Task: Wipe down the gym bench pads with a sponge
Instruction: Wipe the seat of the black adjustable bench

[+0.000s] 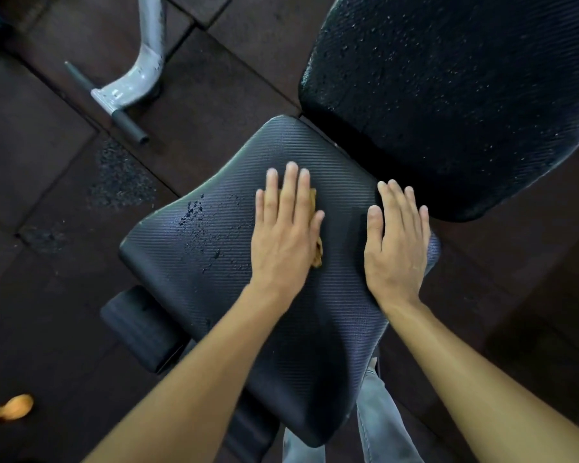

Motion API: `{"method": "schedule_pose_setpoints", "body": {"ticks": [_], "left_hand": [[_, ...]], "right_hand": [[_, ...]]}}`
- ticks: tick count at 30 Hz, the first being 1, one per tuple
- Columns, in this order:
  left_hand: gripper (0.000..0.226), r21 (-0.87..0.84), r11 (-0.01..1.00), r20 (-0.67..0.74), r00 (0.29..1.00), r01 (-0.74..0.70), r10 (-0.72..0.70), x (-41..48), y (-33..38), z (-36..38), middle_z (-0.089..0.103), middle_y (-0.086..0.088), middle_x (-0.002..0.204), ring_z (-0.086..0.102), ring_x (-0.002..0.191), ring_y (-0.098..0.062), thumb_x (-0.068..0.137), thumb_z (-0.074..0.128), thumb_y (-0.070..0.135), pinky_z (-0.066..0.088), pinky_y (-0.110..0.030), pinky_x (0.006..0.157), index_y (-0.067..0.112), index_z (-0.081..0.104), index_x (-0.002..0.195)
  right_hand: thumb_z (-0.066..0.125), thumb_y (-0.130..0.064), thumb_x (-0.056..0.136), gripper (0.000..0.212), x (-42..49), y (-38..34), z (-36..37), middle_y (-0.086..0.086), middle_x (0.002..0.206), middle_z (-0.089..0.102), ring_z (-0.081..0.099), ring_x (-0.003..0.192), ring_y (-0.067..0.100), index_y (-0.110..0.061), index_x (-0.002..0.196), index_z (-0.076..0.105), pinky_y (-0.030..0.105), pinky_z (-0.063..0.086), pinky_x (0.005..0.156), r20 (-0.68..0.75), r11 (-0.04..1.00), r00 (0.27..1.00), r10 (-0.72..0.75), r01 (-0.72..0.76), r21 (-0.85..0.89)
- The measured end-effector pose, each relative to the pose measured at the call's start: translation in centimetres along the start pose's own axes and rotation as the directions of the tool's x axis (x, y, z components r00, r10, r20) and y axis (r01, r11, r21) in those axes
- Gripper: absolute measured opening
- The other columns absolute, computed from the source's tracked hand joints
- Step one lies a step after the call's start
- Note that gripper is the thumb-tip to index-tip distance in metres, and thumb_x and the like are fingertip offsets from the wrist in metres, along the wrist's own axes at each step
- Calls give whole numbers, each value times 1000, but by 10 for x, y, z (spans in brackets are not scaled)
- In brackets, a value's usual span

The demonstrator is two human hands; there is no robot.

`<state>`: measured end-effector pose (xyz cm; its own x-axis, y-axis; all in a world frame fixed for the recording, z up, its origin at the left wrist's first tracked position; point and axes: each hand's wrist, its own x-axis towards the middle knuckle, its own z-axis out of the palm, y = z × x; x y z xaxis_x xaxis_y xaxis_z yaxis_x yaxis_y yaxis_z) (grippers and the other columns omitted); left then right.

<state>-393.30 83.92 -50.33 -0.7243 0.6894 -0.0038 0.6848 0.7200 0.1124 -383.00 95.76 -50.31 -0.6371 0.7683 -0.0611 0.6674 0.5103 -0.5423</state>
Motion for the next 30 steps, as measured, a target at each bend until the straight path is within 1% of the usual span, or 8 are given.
{"method": "schedule_pose_setpoints", "body": {"ticks": [4, 6, 9, 13, 20, 22, 27, 30], "left_hand": [[53, -72, 960, -67, 959, 271, -276, 66, -14, 0, 31, -13, 157, 24, 147, -35, 106, 30, 37, 27, -50, 118, 7, 32, 150], [52, -94, 945, -61, 946, 313, -319, 74, -4, -2, 35, -10, 156, 27, 146, -34, 105, 30, 36, 27, -51, 118, 8, 35, 149], [61, -96, 991, -24, 995, 97, -100, 48, 5, -7, 31, -7, 158, 22, 148, -30, 103, 27, 49, 20, -50, 120, 10, 33, 151], [95, -62, 989, 97, 986, -132, 137, 32, -13, -17, 12, -3, 164, 5, 151, -26, 88, 33, 76, 10, -47, 123, 13, 14, 156], [54, 3, 935, -103, 930, -355, 353, 73, -35, 0, 40, -3, 154, 31, 144, -33, 102, 39, 46, 30, -53, 115, 16, 44, 146], [48, -40, 944, -144, 937, -327, 319, 97, -40, 2, 47, -6, 149, 37, 140, -36, 101, 44, 38, 36, -55, 110, 13, 51, 140], [46, -269, 952, -68, 984, 143, -167, 116, -64, -5, 49, -7, 145, 39, 137, -30, 102, 41, 37, 33, -42, 114, 12, 50, 140], [42, -114, 992, -163, 986, -46, 27, 71, -28, -7, 55, -12, 138, 47, 130, -35, 98, 47, 29, 35, -54, 110, 6, 55, 133]], "right_hand": [[24, -39, 107, 50, 0, 0, 2, -3, 158, 37, 20, 151, 13, -18, 150, 39, 32, 5, 124, -9, 1000, 1000, 2, -2, -5], [24, -39, 107, 51, 0, 0, 2, -4, 157, 38, 21, 151, 13, -18, 150, 40, 32, 6, 124, -17, 1000, 1000, 1, -2, -12], [25, -37, 107, 49, 0, 0, 2, -4, 157, 38, 22, 150, 13, -18, 150, 40, 34, 8, 125, -15, 1000, 1000, 0, 0, 4], [27, -38, 107, 49, 0, 0, 0, -4, 156, 39, 23, 150, 12, -18, 149, 41, 31, 7, 123, -22, 1000, 1000, -1, 1, -8], [27, -38, 107, 49, 0, 0, 3, -3, 156, 40, 25, 149, 13, -18, 149, 41, 29, 6, 122, -34, 998, 999, -15, 13, -69], [27, -39, 107, 50, 1, 1, 4, -3, 156, 40, 25, 149, 14, -17, 149, 41, 29, 6, 122, -34, 997, 999, -24, 22, -70], [27, -39, 107, 49, 0, 2, 5, -3, 156, 39, 25, 149, 14, -18, 149, 40, 29, 6, 123, -38, 996, 999, -18, 14, -88], [28, -39, 107, 48, 0, 0, 5, -3, 156, 39, 26, 149, 14, -19, 149, 39, 32, 9, 123, -35, 996, 999, -16, 13, -94]]}}
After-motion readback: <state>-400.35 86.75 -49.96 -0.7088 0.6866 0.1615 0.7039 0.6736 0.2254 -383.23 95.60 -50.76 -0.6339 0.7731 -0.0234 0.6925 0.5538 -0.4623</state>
